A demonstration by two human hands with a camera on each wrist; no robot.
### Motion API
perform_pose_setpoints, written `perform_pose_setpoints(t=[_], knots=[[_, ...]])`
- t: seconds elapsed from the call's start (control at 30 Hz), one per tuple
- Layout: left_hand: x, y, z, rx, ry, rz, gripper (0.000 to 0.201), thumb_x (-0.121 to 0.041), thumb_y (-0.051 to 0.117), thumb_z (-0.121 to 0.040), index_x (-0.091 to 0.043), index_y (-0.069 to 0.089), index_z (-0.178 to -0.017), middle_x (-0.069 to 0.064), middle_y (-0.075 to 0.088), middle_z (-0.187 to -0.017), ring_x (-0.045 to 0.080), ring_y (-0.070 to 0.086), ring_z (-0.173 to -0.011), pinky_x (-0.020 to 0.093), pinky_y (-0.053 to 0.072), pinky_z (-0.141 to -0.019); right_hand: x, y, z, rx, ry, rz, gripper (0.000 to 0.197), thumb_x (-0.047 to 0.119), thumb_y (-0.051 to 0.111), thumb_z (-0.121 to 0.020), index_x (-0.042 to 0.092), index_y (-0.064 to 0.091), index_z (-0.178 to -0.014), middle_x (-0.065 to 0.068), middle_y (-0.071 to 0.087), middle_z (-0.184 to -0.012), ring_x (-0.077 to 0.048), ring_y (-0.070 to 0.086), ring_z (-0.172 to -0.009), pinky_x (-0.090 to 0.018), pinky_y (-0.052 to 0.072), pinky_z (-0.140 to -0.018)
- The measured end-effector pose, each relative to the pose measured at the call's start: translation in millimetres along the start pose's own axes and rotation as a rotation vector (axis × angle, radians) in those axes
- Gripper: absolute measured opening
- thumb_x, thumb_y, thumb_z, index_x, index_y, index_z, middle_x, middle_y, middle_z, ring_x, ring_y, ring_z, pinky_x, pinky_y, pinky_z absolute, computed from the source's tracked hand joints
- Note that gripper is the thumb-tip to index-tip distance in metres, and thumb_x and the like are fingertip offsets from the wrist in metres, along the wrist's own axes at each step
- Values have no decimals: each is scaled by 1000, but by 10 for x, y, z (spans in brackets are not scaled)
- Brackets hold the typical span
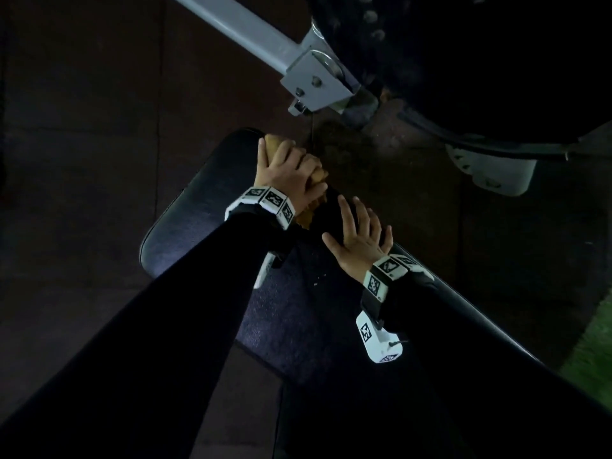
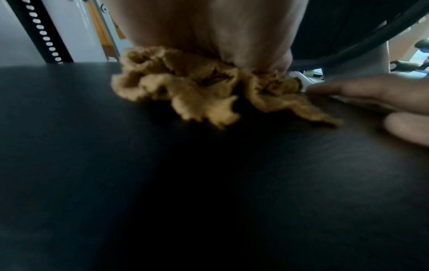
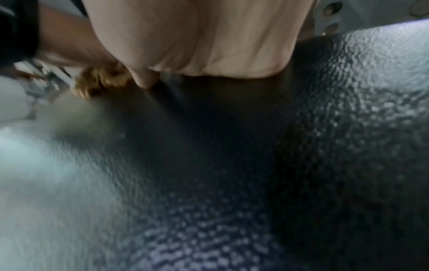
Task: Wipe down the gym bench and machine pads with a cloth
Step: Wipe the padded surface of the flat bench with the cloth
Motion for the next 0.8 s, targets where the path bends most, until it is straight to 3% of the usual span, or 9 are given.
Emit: perform_pose_setpoints(t=[0.07,0.13,0.23,0.33,0.4,0.5,0.6,0.7,0.8], knots=[[-202,67,29,18,30,-2,49,-60,34,-91,-33,47,-130,-6,43,-138,23,19,-139,62,-7,-111,-70,-142,0,-61,-16,-212,64,39,44,-91,47,10,-145,13,12,-155,-10,10,-140,-45,1,-116],[-466,153,108,13,108,2,47,-58,35,-92,-31,49,-129,-5,46,-135,23,24,-137,61,-9,-110,-204,-324,63,-154,53,-565,52,17,49,-93,24,35,-143,-2,34,-150,-14,31,-135,-33,21,-115],[-777,245,249,-33,165,80,54,-56,42,-91,-27,44,-136,-5,44,-140,19,22,-140,56,-9,-112,-363,-570,172,-287,155,-695,39,20,46,-96,21,46,-135,-1,46,-139,-4,43,-117,-17,31,-95],[-787,217,391,-145,99,398,72,-50,57,-84,-18,33,-145,-1,32,-151,16,15,-145,46,-4,-116,-236,-727,88,-311,79,-540,39,23,44,-98,17,45,-136,-4,47,-139,-10,44,-122,-16,30,-95],[-660,223,539,-195,18,549,76,-48,52,-85,-13,26,-148,2,22,-156,16,8,-146,41,-2,-117,9,-744,-52,-232,-9,-469,42,26,42,-99,17,41,-140,-5,42,-143,-16,39,-131,-13,24,-97],[-442,333,881,-196,-135,487,72,-49,29,-89,-15,18,-150,1,14,-159,13,3,-147,35,-6,-116,359,-609,-237,-6,-81,-414,51,40,43,-97,24,34,-145,-1,34,-150,-16,32,-137,-13,19,-102],[-284,498,1300,-145,-241,318,64,-46,20,-93,-20,15,-151,-5,4,-159,4,-7,-144,33,-12,-117,438,-449,-287,108,-29,-106,68,64,40,-88,42,13,-146,3,24,-154,-23,30,-137,-40,28,-111],[-260,621,1570,-76,-237,220,60,-46,18,-95,-30,6,-151,-10,-8,-158,3,-17,-142,35,-16,-116,274,-405,-242,108,-28,4,65,63,36,-90,48,5,-144,1,22,-153,-30,30,-136,-47,32,-108],[-281,642,1633,-49,-247,199,58,-46,17,-96,-31,-1,-150,-11,-14,-156,5,-21,-142,37,-19,-115,-82,-416,-87,97,-9,-64,63,58,41,-91,43,14,-146,-3,30,-150,-31,35,-133,-44,33,-108]])
Point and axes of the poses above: each hand's wrist, its own z-axis away from the middle knuckle, its own y-axis out of the palm, x = y × z, the point moved 4 cm from there along -z, towards the middle knuckle
